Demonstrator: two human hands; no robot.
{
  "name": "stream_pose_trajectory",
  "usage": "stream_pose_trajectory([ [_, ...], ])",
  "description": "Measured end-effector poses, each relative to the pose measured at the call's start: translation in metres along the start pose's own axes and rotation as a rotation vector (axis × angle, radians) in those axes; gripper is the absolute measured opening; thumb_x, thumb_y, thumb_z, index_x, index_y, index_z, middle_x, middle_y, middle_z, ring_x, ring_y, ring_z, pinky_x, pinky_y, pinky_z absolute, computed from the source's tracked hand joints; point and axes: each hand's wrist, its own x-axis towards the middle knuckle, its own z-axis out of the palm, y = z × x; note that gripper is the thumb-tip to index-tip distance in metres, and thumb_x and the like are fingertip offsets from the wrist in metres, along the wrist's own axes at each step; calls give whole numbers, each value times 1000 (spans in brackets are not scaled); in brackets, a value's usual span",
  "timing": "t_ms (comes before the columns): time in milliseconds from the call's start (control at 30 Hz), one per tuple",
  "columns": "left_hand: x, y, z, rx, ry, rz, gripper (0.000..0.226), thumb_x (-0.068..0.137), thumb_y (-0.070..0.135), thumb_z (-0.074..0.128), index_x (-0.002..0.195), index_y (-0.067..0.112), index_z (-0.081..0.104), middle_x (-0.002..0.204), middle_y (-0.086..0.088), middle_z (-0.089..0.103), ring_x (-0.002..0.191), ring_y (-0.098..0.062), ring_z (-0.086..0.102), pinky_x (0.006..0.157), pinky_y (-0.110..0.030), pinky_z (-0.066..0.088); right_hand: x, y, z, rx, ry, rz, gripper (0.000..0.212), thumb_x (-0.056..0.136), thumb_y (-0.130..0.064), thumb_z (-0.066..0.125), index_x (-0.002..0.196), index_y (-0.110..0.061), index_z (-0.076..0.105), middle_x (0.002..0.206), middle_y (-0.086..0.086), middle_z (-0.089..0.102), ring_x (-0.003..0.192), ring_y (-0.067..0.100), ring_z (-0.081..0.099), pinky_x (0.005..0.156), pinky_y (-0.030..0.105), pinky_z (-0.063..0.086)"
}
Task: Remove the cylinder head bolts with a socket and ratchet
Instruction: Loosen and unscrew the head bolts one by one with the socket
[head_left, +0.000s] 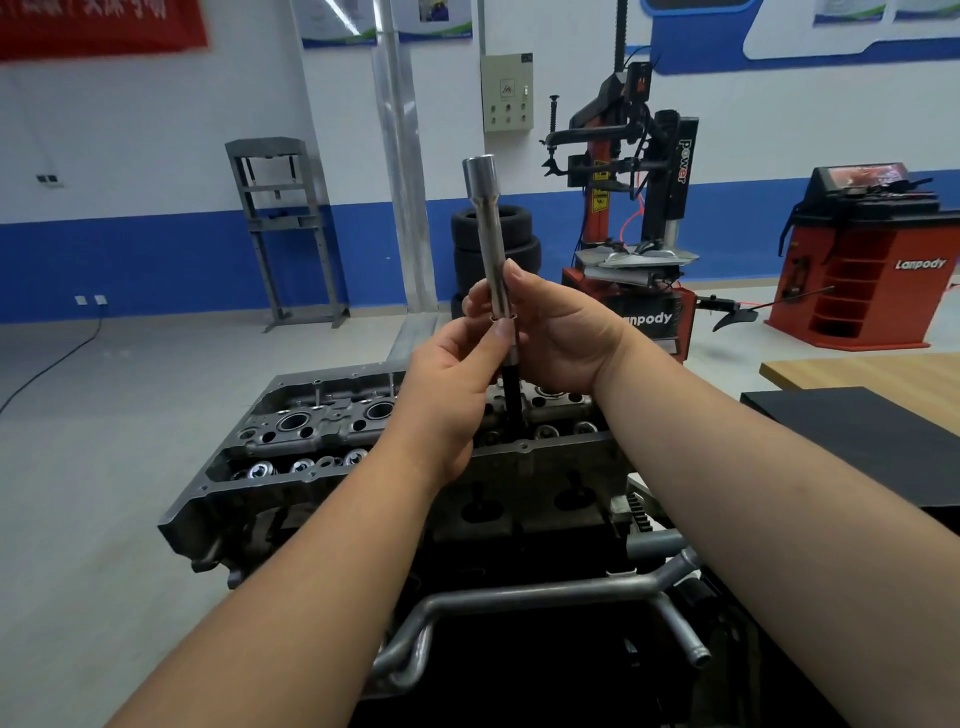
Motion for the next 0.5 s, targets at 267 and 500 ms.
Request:
stream_pose_trajectory([
  [267, 1, -1, -1, 34, -5, -3, 22, 97, 45, 60, 99, 32, 77, 104, 6, 78, 117, -17, 67, 116, -53, 39, -1, 0, 0, 10, -26, -22, 28, 77, -38, 79, 90, -16, 67, 92, 1, 61, 75, 14, 49, 75, 29, 50],
  [500, 1, 0, 1, 42, 33, 8, 18, 98, 38, 61, 97, 28, 76, 92, 6, 78, 98, -8, 72, 110, -47, 46, 0, 0, 2, 73, -36, 0, 36, 74, -37, 82, 96, -12, 70, 95, 3, 59, 81, 12, 54, 63, 20, 52],
])
